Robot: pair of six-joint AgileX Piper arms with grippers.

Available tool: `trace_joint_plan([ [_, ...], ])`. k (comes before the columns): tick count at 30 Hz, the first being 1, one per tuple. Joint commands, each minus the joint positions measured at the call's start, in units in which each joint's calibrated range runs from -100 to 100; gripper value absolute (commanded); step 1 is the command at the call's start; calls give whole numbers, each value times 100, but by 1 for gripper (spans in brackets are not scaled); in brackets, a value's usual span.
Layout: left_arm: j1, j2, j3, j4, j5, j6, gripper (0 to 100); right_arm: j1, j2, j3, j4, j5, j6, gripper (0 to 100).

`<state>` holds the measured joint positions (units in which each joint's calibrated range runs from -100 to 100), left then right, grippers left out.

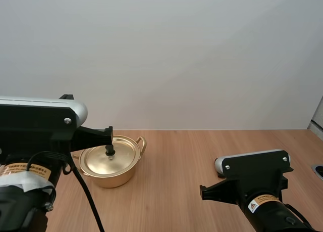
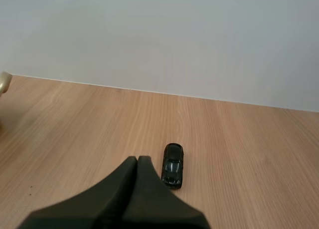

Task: Open the pot, put the car inside, and close it

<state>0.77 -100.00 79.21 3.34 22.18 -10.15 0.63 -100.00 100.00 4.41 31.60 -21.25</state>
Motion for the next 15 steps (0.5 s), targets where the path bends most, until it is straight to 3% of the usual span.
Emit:
trace_joint_plan([
  [1,3,0,1,-3,20,-1,0,3,0,0,5,6,2,0],
  [7,3,57,-183,-3,516,169,0,3,0,0,5,6,2,0],
  [15,52,1643,-1106,-14,1214,463,0,3,0,0,5,6,2,0],
])
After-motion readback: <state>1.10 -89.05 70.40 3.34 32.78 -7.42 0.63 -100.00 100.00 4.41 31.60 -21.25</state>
